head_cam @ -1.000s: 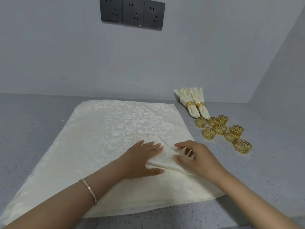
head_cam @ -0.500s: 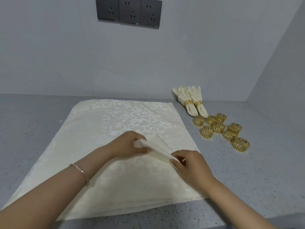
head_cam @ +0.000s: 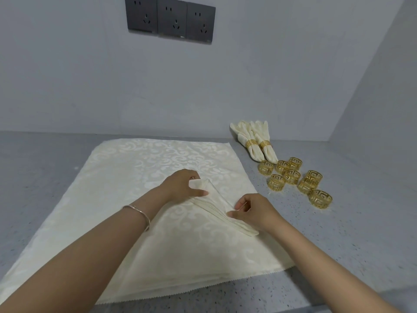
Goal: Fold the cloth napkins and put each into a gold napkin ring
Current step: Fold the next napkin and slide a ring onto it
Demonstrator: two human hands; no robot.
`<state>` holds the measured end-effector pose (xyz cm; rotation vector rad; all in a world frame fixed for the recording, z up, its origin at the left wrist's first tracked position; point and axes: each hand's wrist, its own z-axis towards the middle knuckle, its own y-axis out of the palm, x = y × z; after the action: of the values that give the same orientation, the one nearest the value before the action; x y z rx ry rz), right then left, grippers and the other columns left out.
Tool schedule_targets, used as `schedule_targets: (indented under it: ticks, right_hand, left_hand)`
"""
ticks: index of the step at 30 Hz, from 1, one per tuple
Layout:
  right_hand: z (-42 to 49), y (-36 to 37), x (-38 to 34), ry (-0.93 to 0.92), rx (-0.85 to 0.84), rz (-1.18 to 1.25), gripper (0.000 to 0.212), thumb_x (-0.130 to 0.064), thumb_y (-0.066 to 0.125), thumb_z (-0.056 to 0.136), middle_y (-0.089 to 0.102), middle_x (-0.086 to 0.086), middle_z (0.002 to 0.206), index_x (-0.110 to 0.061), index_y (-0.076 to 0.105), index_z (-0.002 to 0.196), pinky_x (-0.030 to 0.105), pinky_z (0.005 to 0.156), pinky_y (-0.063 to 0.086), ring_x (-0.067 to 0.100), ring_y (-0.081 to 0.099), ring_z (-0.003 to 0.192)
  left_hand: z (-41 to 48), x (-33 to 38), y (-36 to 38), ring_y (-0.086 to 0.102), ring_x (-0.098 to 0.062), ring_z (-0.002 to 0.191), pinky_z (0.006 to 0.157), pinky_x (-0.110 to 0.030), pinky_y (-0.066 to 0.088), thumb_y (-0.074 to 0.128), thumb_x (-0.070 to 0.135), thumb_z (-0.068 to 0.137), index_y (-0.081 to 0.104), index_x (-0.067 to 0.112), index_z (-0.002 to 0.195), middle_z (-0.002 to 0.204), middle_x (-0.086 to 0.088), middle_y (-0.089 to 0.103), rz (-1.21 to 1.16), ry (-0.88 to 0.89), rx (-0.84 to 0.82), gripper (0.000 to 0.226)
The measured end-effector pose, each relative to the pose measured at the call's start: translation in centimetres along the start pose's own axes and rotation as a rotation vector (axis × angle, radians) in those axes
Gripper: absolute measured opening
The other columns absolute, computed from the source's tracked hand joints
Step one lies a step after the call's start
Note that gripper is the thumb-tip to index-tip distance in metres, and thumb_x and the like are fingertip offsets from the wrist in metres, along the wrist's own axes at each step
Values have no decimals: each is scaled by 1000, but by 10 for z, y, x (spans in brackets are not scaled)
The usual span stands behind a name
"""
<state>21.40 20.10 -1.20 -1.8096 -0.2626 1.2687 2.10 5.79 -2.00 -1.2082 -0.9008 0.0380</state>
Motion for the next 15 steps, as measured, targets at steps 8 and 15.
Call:
schedule_targets:
  ticks: [8, 15]
  right_hand:
    - [5, -1, -6, -7, -57, -2, 35, -36, 80, 72, 59, -2, 79, -19, 51, 76, 27, 65, 45, 15, 58, 70]
    - [8, -31, 17, 169, -284, 600, 55, -58, 88, 37, 55, 4, 72, -21, 61, 66, 28, 55, 28, 14, 44, 61]
  left_hand:
    - [-28, 14, 10, 35, -6, 136, 117, -25, 6, 48, 59, 88, 47, 37, 136, 137, 16, 52, 224, 515, 114, 53]
    - [-30, 30, 33, 49, -3, 118, 116, -22, 8, 65, 45, 84, 57, 30, 125, 121, 15, 60, 190, 525, 146, 45]
